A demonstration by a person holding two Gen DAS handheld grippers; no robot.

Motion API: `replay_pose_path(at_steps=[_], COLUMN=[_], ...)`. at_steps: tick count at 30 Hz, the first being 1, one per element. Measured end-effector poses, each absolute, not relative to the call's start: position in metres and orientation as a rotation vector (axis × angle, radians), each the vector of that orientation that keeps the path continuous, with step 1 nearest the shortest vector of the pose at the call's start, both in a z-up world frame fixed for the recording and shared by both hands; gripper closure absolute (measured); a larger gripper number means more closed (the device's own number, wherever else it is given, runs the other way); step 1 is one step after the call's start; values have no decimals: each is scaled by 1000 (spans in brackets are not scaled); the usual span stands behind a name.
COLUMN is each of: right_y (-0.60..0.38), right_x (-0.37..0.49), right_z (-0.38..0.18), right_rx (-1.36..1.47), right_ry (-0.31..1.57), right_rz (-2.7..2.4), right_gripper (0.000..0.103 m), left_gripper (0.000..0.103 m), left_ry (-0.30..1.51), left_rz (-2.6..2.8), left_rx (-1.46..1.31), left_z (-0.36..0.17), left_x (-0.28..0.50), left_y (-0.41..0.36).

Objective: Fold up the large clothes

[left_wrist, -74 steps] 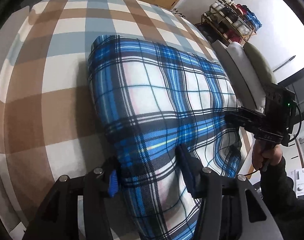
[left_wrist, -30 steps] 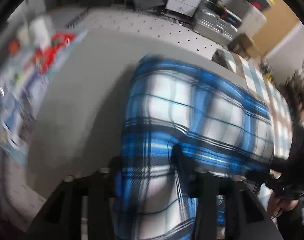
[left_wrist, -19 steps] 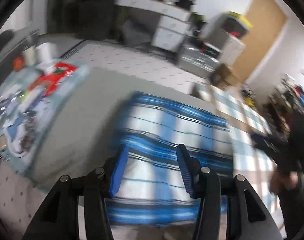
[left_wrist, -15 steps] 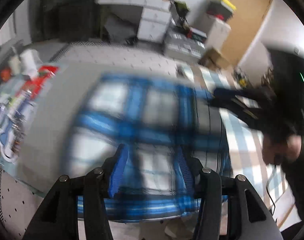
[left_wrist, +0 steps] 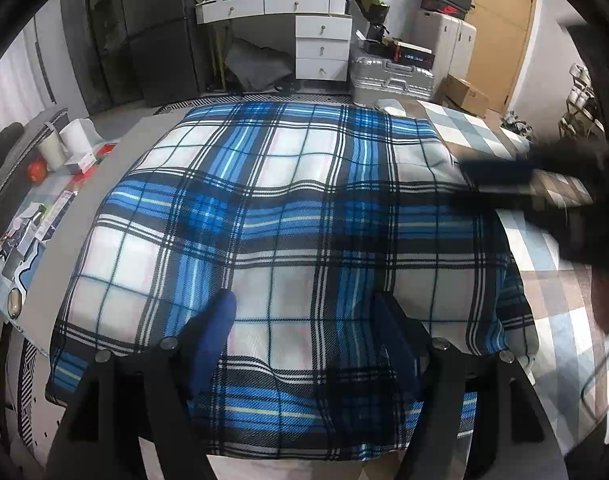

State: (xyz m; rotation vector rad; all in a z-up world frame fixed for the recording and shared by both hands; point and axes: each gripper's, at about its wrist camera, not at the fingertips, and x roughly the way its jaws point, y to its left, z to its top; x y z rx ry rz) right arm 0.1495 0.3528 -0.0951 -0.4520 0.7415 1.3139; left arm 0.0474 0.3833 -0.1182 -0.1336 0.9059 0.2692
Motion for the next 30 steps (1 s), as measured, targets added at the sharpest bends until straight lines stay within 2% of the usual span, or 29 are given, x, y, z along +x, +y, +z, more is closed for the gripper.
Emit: replay_pose_path(at_steps=[2,5,7,11,12,13,14,15,16,18,21,23,27,30], right_y=[343,313,287,226,211,196,184,170,154,129,102,86,62,53], right_x=[142,149,156,148,143,136,128,119,110,90,69,55,31,15], right_z=[-124,-132,-124,-87,-74,-62,-54,-44,-35,-20,-9,-6,3,6], right_rx=[-480,-324,-223,-51,-24,-4,10,29,53,88,137,154,135,129], right_ry=[782,832,861,781,744,700,659,606,549,474,437,425,394,369], right_rz=[1279,1285,1262,1251,1253,1251,1245,1233,1220,1198,1194,1193,1178,1155], right_gripper=[70,70,70,68,59,44,36,22,14,8,0,0,0,0], left_gripper=[33,33,33,33,33,33,32,32,29,16,8,3,1,1], left_ry=[897,904,893,789,752,729,699,647,619,577,483,435,365,341], left_rz=[271,312,355,379,388,395,391,430,458,511,532,551,614,589], left_rx=[-138,-98,-94,-174,-187,-190,-197,-179,-164,-155,-217,-214,-54,-38], left_z=[-107,-105,-96,-68,-57,-52,-44,-33,-29,-20,-6,2,16,20], left_x=[52,55,46,23,12,9,3,-12,-19,-39,-79,-88,-105,-117], left_y=[400,396,389,373,363,357,348,335,328,313,292,279,242,226])
